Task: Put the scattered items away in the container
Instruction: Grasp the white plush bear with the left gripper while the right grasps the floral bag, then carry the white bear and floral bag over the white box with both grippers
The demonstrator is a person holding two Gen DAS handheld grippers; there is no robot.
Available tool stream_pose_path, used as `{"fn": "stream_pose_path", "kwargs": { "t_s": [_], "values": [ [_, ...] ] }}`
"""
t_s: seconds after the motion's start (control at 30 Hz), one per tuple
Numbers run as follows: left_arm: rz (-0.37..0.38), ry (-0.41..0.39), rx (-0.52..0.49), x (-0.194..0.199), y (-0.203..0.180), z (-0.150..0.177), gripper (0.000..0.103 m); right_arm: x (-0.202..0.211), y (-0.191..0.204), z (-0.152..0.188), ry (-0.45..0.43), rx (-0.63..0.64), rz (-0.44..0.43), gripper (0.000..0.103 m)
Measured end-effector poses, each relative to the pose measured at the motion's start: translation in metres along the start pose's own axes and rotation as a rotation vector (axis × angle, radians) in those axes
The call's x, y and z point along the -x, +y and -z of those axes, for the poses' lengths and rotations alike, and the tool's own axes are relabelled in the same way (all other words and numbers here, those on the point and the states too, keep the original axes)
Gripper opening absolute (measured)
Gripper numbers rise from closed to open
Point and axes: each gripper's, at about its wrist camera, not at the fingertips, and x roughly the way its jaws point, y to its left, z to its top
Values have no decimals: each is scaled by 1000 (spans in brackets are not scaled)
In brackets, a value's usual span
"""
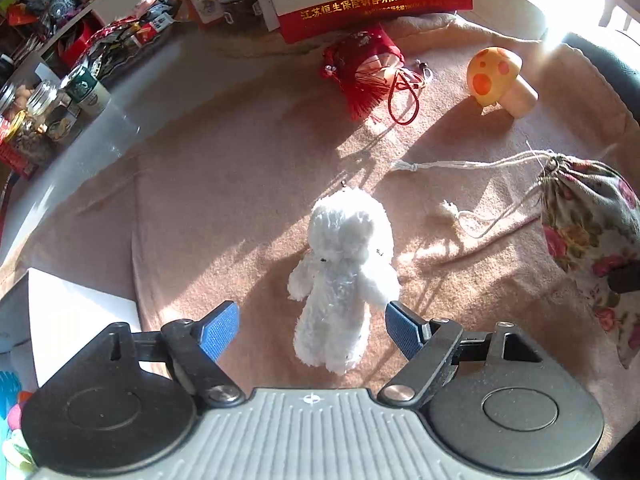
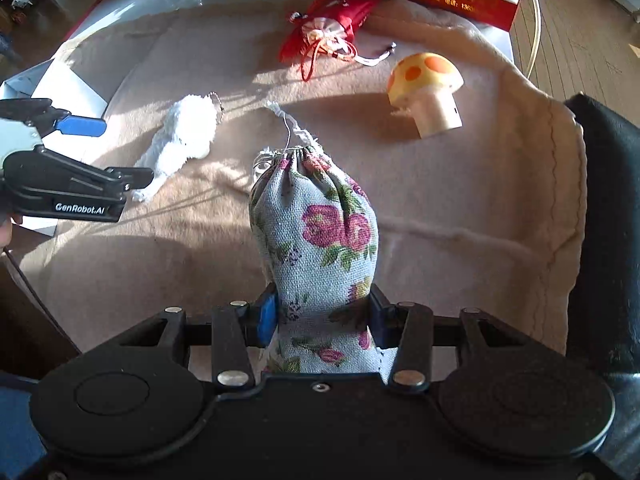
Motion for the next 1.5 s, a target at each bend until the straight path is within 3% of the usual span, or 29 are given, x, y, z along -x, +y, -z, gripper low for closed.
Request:
{"fn": "stream_pose_path", "kwargs": {
  "t_s": [0.33,0.4,0.53,0.67,0.87,1.23,1.37,1.5],
  "values": [
    [22,27,-85,-28,-24,-8,79,-16,1,11,-2,-54,-28,48],
    [37,43,-83,-34,-26,-6,72,-17,2,10,-5,-59,-29,49],
    [59,56,-50,-39,-26,0,66,-16,2,10,-7,-59,-31,50],
    [51,81,-43,-34,-25,3,34,-18,3,10,-6,-62,-25,51],
    [143,155,46,-19,-17,17,31,-18,3,10,-25,-66,-20,66],
    [170,194,23,4,-39,54,31,-26,10,14,-24,-12,28,66],
    [202,208,59,2,-33,56,30,-31,9,15,-17,-12,43,75],
    [191,211,71,3,-26,51,29,-39,8,16,0,-17,52,77]
  ]
}}
